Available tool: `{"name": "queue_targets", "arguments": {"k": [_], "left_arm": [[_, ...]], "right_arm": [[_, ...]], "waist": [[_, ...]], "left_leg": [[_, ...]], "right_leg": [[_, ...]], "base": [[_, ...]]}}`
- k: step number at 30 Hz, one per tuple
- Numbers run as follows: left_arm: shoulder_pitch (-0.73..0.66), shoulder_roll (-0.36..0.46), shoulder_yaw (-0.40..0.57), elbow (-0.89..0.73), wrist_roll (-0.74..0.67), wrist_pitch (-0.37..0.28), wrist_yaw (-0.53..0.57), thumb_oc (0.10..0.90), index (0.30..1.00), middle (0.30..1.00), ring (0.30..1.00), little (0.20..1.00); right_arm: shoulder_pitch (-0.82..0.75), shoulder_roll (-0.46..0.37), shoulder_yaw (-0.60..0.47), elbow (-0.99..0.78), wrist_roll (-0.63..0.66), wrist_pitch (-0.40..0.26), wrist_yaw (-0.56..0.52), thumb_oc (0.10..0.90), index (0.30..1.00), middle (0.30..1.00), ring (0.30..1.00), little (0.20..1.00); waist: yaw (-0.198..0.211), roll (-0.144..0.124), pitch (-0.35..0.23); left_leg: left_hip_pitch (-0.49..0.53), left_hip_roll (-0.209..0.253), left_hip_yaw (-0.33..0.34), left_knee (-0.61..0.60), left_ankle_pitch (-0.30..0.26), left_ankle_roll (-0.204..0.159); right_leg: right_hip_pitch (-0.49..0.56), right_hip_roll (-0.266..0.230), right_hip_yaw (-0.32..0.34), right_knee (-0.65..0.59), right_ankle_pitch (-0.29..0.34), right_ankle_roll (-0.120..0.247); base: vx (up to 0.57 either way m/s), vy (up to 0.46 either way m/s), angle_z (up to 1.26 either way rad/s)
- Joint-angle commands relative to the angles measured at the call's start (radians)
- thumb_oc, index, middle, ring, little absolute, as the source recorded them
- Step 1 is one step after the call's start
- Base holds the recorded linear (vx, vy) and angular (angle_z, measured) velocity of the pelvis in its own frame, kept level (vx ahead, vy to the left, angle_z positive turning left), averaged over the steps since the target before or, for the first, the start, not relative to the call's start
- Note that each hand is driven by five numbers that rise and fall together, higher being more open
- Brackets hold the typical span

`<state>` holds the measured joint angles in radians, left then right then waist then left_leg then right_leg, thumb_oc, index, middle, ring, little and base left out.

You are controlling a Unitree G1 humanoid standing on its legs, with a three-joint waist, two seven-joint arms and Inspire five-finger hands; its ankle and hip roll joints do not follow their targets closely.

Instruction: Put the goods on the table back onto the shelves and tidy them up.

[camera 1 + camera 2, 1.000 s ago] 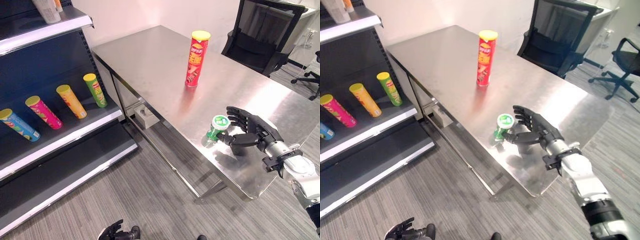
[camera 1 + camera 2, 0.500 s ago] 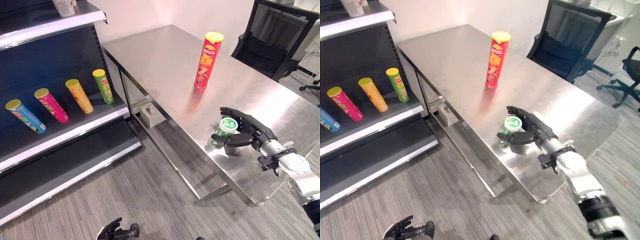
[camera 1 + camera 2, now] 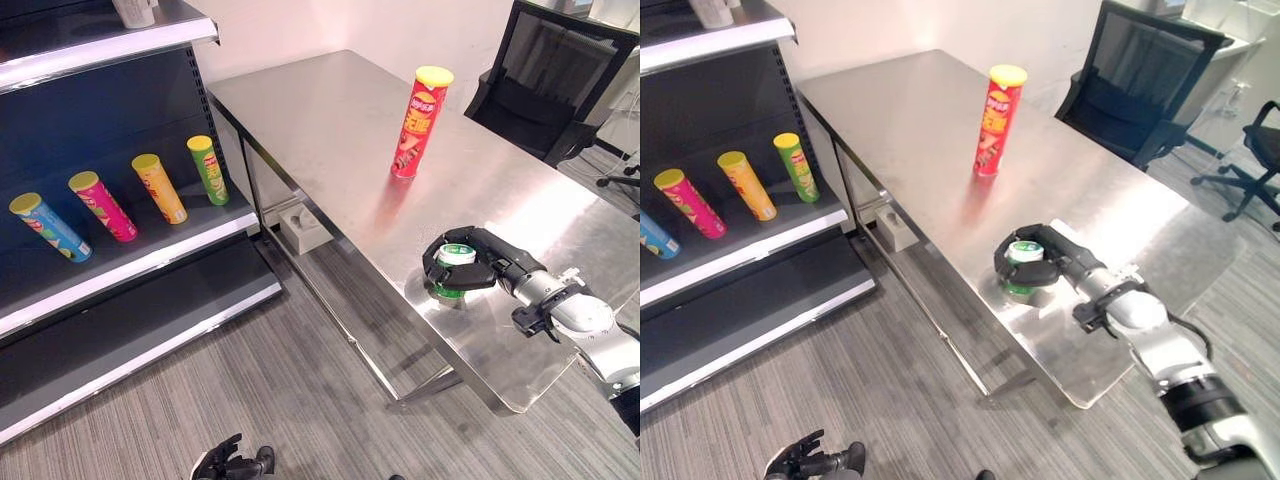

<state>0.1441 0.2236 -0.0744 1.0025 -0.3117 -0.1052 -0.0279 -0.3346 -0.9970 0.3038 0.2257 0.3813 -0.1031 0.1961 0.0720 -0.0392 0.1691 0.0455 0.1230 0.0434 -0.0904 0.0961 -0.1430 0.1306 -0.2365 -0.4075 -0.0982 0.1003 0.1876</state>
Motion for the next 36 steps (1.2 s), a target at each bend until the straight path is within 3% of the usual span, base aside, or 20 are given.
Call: {"name": "queue_targets", "arguments": {"k": [1, 7, 12, 15, 19, 21, 23, 24, 27, 28, 29, 31, 33, 34, 35, 36], "left_arm": [[-0.032, 0.042, -0.028, 0.029, 0.028, -0.031, 0.013, 0.800, 0.900, 0.900, 0.900, 0.900], [-0.028, 0.051, -0.010, 0.015, 0.030, -0.033, 0.017, 0.800, 0.900, 0.900, 0.900, 0.900], [-0.019, 0.059, 0.000, -0.006, 0.025, -0.031, 0.019, 0.800, 0.900, 0.900, 0.900, 0.900], [-0.016, 0.061, -0.001, -0.012, 0.022, -0.031, 0.022, 0.800, 0.900, 0.900, 0.900, 0.900], [0.003, 0.083, 0.001, -0.064, 0.006, -0.037, 0.027, 0.800, 0.900, 0.900, 0.900, 0.900], [0.012, 0.107, 0.017, -0.104, -0.022, -0.045, 0.034, 0.800, 0.900, 0.900, 0.900, 0.900], [0.002, 0.109, 0.022, -0.110, -0.037, -0.042, 0.043, 0.800, 0.900, 0.900, 0.900, 0.900], [-0.003, 0.108, 0.018, -0.119, -0.034, -0.042, 0.040, 0.800, 0.900, 0.900, 0.900, 0.900], [-0.011, 0.113, 0.006, -0.102, -0.004, -0.043, 0.045, 0.800, 0.900, 0.900, 0.900, 0.900], [-0.019, 0.113, 0.002, -0.094, 0.006, -0.043, 0.047, 0.800, 0.900, 0.900, 0.900, 0.900], [-0.019, 0.114, 0.000, -0.093, 0.007, -0.044, 0.047, 0.800, 0.900, 0.900, 0.900, 0.900], [-0.029, 0.106, -0.020, -0.070, 0.047, -0.029, 0.042, 0.800, 0.900, 0.900, 0.900, 0.900], [-0.040, 0.113, -0.036, -0.056, 0.082, -0.029, 0.043, 0.800, 0.900, 0.900, 0.900, 0.900], [-0.041, 0.115, -0.036, -0.055, 0.082, -0.029, 0.043, 0.800, 0.900, 0.900, 0.900, 0.900], [-0.049, 0.123, -0.046, -0.049, 0.103, -0.032, 0.047, 0.800, 0.900, 0.900, 0.900, 0.900], [-0.050, 0.123, -0.046, -0.049, 0.103, -0.032, 0.047, 0.800, 0.900, 0.900, 0.900, 0.900]], "right_arm": [[-0.062, -0.059, -0.060, -0.051, -0.018, -0.074, -0.043, 0.400, 0.300, 0.300, 0.300, 0.300], [-0.049, -0.054, -0.155, -0.139, -0.027, -0.100, -0.089, 0.400, 0.300, 0.300, 0.300, 0.300], [-0.126, -0.033, -0.241, -0.284, -0.014, -0.152, -0.153, 0.400, 0.300, 0.300, 0.300, 0.300], [-0.147, -0.024, -0.246, -0.300, -0.017, -0.161, -0.173, 0.400, 0.300, 0.300, 0.300, 0.300], [-0.313, 0.014, -0.212, -0.374, -0.047, -0.206, -0.243, 0.400, 0.300, 0.300, 0.300, 0.300], [-0.396, 0.001, -0.174, -0.380, -0.048, -0.219, -0.260, 0.400, 0.300, 0.300, 0.300, 0.300], [-0.425, -0.028, -0.157, -0.370, -0.061, -0.224, -0.277, 0.400, 0.300, 0.300, 0.300, 0.300], [-0.459, -0.046, -0.142, -0.355, -0.079, -0.212, -0.301, 0.400, 0.300, 0.300, 0.300, 0.300], [-0.459, -0.051, -0.156, -0.331, -0.096, -0.207, -0.330, 0.400, 0.300, 0.300, 0.300, 0.300], [-0.445, -0.064, -0.168, -0.327, -0.094, -0.205, -0.332, 0.400, 0.300, 0.300, 0.300, 0.300], [-0.440, -0.065, -0.172, -0.329, -0.094, -0.205, -0.331, 0.400, 0.300, 0.300, 0.300, 0.300], [-0.396, -0.075, -0.223, -0.327, -0.115, -0.189, -0.347, 0.400, 0.300, 0.300, 0.300, 0.300], [-0.367, -0.075, -0.266, -0.326, -0.132, -0.181, -0.363, 0.400, 0.300, 0.300, 0.300, 0.300], [-0.364, -0.074, -0.269, -0.327, -0.133, -0.180, -0.364, 0.400, 0.300, 0.300, 0.300, 0.300], [-0.370, -0.067, -0.282, -0.313, -0.142, -0.179, -0.389, 0.400, 0.300, 0.300, 0.300, 0.300], [-0.370, -0.067, -0.282, -0.312, -0.143, -0.179, -0.390, 0.400, 0.300, 0.300, 0.300, 0.300]], "waist": [[0.030, -0.020, -0.028], [0.030, -0.018, -0.035], [0.048, -0.014, -0.047], [0.051, -0.013, -0.046], [0.094, -0.004, -0.042], [0.119, 0.005, -0.010], [0.117, 0.003, 0.016], [0.109, 0.004, 0.021], [0.099, 0.009, 0.008], [0.084, 0.014, -0.002], [0.086, 0.014, -0.004], [0.064, 0.032, -0.038], [0.063, 0.021, -0.052], [0.064, 0.017, -0.052], [0.070, 0.007, -0.057], [0.071, 0.004, -0.057]], "left_leg": [[0.044, -0.028, 0.023, 0.003, -0.143, 0.026], [0.047, -0.015, 0.015, 0.003, -0.140, 0.019], [0.045, 0.015, -0.011, 0.003, -0.126, 0.003], [0.042, 0.024, -0.019, 0.003, -0.120, -0.003], [0.013, 0.075, -0.071, 0.003, -0.080, -0.031], [-0.030, 0.082, -0.104, 0.010, -0.045, -0.049], [-0.099, 0.098, -0.038, 0.057, -0.008, -0.063], [-0.115, 0.145, 0.060, 0.067, 0.023, -0.060], [-0.114, 0.200, 0.091, 0.025, 0.056, -0.087], [-0.105, 0.211, 0.121, 0.013, 0.040, -0.081], [-0.106, 0.210, 0.121, 0.013, 0.039, -0.080], [-0.096, 0.187, 0.155, 0.009, 0.013, -0.076], [-0.093, 0.136, 0.157, 0.019, -0.013, -0.054], [-0.093, 0.132, 0.158, 0.019, -0.014, -0.051], [-0.088, 0.081, 0.159, 0.027, -0.053, -0.021], [-0.089, 0.077, 0.160, 0.028, -0.055, -0.018]], "right_leg": [[0.005, -0.048, 0.011, 0.011, -0.028, 0.050], [0.015, -0.035, 0.009, 0.012, -0.045, 0.041], [0.028, 0.002, 0.009, 0.011, -0.082, 0.018], [0.029, 0.012, 0.010, 0.011, -0.090, 0.011], [0.022, 0.076, 0.013, 0.011, -0.136, -0.022], [0.023, 0.092, -0.012, 0.011, -0.154, -0.033], [0.029, 0.074, -0.074, 0.011, -0.162, -0.032], [0.028, 0.058, -0.106, 0.011, -0.152, -0.020], [0.042, 0.027, -0.123, 0.011, -0.142, 0.011], [0.048, 0.013, -0.139, 0.011, -0.136, 0.023], [0.048, 0.012, -0.140, 0.011, -0.135, 0.025], [0.053, -0.039, -0.165, 0.011, -0.096, 0.043], [0.061, -0.107, -0.183, 0.017, -0.048, 0.065], [0.062, -0.112, -0.184, 0.017, -0.046, 0.066], [0.060, -0.174, -0.191, 0.037, -0.002, 0.074], [0.059, -0.179, -0.190, 0.039, -0.001, 0.074]], "base": [[0.00, 0.000, 0.00], [-0.01, -0.061, 0.03], [0.00, -0.122, 0.15], [-0.01, -0.092, 0.15], [-0.04, -0.199, 0.26], [-0.14, -0.114, 0.28], [-0.18, 0.067, 1.09], [-0.05, 0.205, 1.95], [0.04, 0.208, 0.73], [0.02, 0.253, 0.25], [0.03, 0.319, 0.44], [0.09, 0.438, 0.72], [0.13, 0.349, 0.60], [0.13, 0.395, 0.36], [0.08, 0.279, 0.28], [0.09, 0.408, 0.13]]}}
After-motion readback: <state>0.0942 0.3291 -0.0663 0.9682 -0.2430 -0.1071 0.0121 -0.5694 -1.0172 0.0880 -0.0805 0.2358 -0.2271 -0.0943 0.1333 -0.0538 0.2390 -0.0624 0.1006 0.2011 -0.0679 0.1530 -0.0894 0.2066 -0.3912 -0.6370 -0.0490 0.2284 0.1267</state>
